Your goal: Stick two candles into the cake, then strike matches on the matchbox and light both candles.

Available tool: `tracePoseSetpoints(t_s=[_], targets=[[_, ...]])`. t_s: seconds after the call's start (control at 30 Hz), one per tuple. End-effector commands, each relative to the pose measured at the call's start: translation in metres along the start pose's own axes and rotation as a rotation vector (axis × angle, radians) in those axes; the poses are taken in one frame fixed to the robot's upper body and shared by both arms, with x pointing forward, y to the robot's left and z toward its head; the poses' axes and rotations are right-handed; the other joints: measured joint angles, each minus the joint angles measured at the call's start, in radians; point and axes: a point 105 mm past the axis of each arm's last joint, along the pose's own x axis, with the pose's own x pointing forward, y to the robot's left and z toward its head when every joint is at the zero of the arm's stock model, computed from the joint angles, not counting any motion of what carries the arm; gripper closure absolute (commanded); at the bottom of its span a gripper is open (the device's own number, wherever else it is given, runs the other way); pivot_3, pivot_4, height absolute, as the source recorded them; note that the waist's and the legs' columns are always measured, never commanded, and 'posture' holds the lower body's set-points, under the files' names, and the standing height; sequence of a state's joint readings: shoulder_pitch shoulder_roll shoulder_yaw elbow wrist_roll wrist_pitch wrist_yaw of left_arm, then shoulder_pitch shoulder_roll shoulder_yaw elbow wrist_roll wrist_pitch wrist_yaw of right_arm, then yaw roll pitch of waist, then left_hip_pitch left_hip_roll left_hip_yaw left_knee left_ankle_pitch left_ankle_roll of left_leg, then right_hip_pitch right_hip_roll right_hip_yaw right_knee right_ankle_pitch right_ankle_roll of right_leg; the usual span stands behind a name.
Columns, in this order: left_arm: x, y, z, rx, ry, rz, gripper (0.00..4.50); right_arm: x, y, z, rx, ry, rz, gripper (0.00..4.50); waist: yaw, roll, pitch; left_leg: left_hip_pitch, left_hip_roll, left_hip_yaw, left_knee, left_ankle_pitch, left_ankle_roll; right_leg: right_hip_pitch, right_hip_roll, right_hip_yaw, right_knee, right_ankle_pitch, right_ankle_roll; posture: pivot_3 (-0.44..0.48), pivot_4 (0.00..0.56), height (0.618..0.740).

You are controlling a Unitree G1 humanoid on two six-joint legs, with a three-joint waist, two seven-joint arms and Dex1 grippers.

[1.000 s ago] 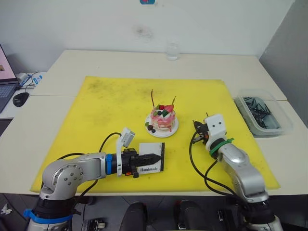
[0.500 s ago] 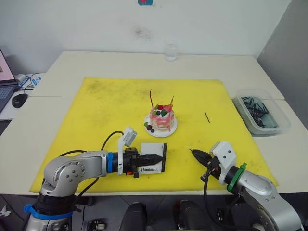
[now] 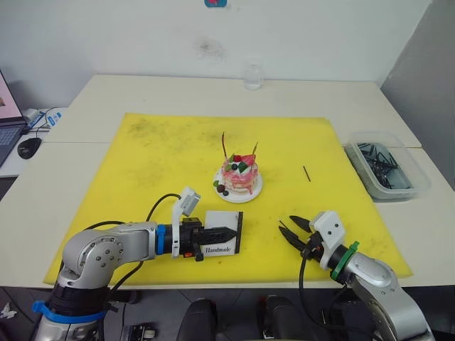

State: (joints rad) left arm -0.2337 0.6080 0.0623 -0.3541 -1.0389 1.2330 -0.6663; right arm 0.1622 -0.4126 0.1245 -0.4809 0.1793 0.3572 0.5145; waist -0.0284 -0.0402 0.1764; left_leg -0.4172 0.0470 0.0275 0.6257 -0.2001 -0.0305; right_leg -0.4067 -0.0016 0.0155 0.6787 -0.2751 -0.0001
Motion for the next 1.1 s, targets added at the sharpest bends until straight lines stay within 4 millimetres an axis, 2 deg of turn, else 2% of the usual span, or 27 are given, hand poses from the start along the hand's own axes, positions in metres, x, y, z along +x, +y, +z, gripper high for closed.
tracePoseSetpoints(t_s=[0.03, 0.4, 0.5, 0.63, 0.87, 0.93, 1.1], targets=[[0.0, -0.007, 0.005, 0.034, -0.019, -0.022, 4.5, 0.004, 0.003, 0.004, -0.013, -0.024, 0.018, 2.42, 0.0, 0.0, 0.0, 0.0, 0.0, 0.0, 0.0, 0.0, 0.0, 0.0, 0.0, 0.0, 0.0, 0.0, 0.0, 0.0, 0.15, 0.74], [0.0, -0.009, 0.005, 0.037, -0.014, -0.028, 4.5, 0.003, 0.004, -0.007, -0.013, 0.02, 0.002, 2.42, 0.0, 0.0, 0.0, 0.0, 0.0, 0.0, 0.0, 0.0, 0.0, 0.0, 0.0, 0.0, 0.0, 0.0, 0.0, 0.0, 0.15, 0.74], [0.0, -0.009, 0.005, 0.037, -0.014, -0.026, 4.5, 0.004, 0.005, -0.008, -0.012, 0.024, 0.0, 3.03, 0.0, 0.0, 0.0, 0.001, 0.0, 0.0, 0.0, 0.0, 0.0, 0.001, 0.0, 0.0, 0.0, 0.0, 0.0, 0.0, 0.15, 0.74], [0.0, -0.009, 0.006, 0.037, -0.012, -0.026, 4.5, 0.006, 0.006, -0.006, -0.01, 0.023, -0.011, 4.44, 0.0, 0.0, 0.0, 0.001, 0.0, 0.0, 0.0, 0.0, 0.0, 0.001, 0.0, 0.0, 0.0, 0.0, 0.0, 0.0, 0.15, 0.74], [0.001, -0.007, 0.006, 0.035, -0.011, -0.021, 4.5, 0.004, 0.005, -0.004, -0.007, 0.028, -0.011, 4.48, 0.0, 0.0, 0.0, 0.001, 0.0, 0.0, 0.001, 0.0, 0.0, 0.001, 0.0, 0.0, 0.001, 0.0, 0.0, 0.0, 0.15, 0.74], [0.002, -0.007, 0.009, 0.04, -0.018, -0.021, 4.5, 0.002, 0.002, 0.004, -0.005, 0.005, -0.019, 4.48, 0.001, 0.0, 0.0, 0.001, 0.0, 0.0, 0.001, 0.0, 0.0, 0.001, 0.0, 0.0, 0.001, 0.0, 0.0, 0.0, 0.15, 0.74], [0.009, -0.008, 0.021, 0.094, -0.055, -0.011, 4.5, -0.007, -0.001, 0.039, -0.081, -0.054, 0.023, 4.48, 0.003, 0.0, 0.0, 0.0, 0.0, 0.0, 0.001, 0.0, 0.0, 0.001, 0.0, 0.0, 0.001, 0.001, 0.001, 0.0, 0.15, 0.74]])
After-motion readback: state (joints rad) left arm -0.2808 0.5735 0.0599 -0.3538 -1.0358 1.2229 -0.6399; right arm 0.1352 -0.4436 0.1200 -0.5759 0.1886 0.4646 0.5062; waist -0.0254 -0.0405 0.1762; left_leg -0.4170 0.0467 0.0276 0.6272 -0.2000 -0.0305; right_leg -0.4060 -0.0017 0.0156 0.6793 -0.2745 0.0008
